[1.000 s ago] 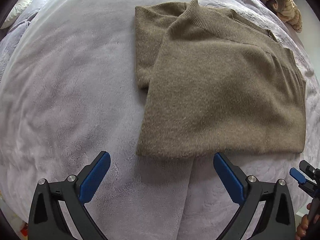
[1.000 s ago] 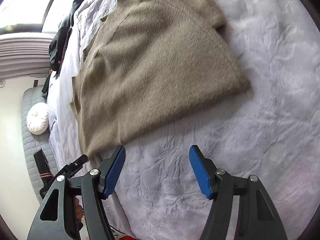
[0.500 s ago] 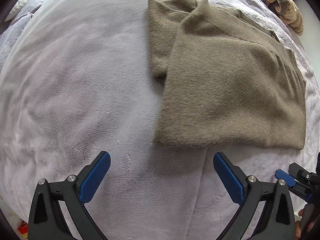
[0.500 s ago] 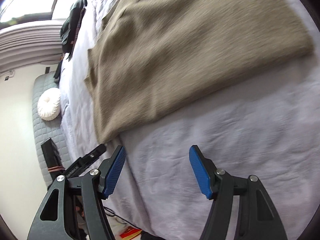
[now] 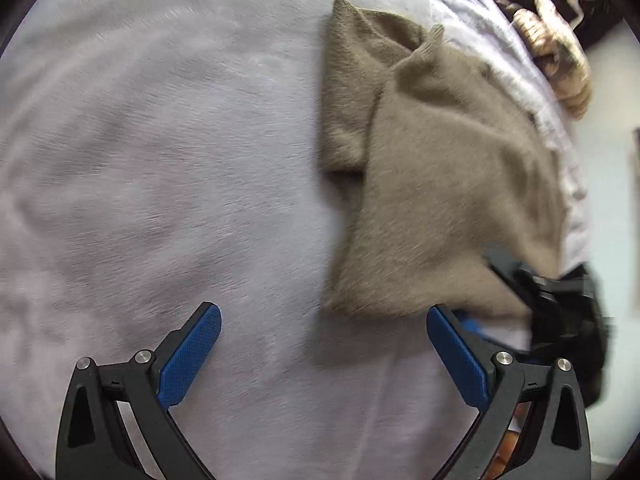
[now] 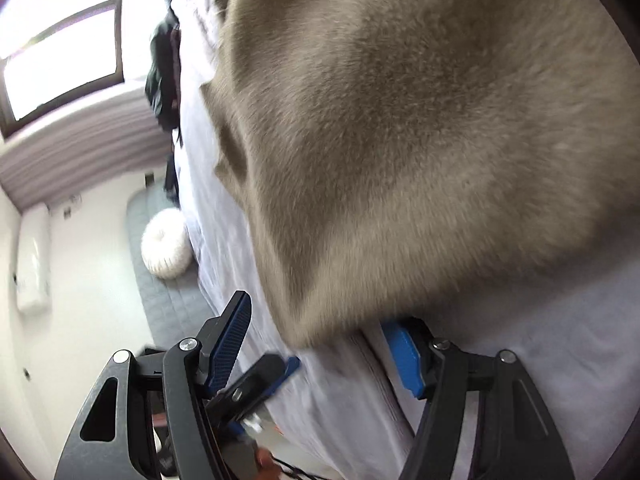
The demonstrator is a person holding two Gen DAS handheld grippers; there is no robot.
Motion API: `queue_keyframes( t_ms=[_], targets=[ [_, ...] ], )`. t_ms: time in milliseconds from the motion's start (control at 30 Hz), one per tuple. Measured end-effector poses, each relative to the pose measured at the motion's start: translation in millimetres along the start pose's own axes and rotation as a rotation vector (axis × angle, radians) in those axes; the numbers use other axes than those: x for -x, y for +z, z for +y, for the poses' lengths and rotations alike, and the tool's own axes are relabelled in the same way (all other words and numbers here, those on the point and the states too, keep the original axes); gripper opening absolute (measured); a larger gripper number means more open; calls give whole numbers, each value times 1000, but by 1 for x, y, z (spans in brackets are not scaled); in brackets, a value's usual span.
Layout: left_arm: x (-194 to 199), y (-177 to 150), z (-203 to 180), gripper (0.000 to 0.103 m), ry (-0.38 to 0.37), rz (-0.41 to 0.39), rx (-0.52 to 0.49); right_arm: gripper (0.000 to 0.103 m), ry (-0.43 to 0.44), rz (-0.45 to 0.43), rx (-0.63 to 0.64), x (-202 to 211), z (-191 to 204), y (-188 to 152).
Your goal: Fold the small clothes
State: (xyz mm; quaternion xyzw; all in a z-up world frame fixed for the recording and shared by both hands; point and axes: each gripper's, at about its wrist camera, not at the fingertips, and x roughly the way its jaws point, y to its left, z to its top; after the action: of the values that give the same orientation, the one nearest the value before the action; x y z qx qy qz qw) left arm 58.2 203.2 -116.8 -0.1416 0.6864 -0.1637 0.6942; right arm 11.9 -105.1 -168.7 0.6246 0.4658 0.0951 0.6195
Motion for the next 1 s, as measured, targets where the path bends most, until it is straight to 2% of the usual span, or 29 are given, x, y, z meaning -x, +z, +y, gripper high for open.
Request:
queue_keyframes(
  t_ms=[67,100,133,167,333,533,633,733,800,900,933,1000],
  targets=[
    [-1,10,5,103,-85,16,15,69,47,-27,-36,-3,0,3],
    [-2,14,8,103,-124,23,20,55,71,-37,-40,-4,3,5],
    [-3,19,9,103,-170,34,28,22,80,-41,-31,-3,7,5],
    [-5,21,7,103,-219,47,42,10,66,-42,-3,-2,15,7],
    [-19,47,1,103,-423,86,93,9,113,-47,141,17,55,12],
    [-43,87,-28,103,-504,80,120,9,134,-37,204,27,77,18],
    [-47,100,-52,103,-500,70,69,9,113,-12,231,27,79,18],
    [-54,107,-76,103,-415,66,17,9,77,16,239,24,77,15],
    [-58,106,-83,103,-350,59,-6,12,23,52,249,23,73,10],
    [-63,106,-91,103,-293,40,-22,13,-123,142,297,28,69,0],
    [-63,105,-93,101,-280,31,-30,13,-164,173,316,33,68,-3],
    [-62,103,-97,82,-232,17,-65,13,-213,190,348,47,70,-5]
  ],
)
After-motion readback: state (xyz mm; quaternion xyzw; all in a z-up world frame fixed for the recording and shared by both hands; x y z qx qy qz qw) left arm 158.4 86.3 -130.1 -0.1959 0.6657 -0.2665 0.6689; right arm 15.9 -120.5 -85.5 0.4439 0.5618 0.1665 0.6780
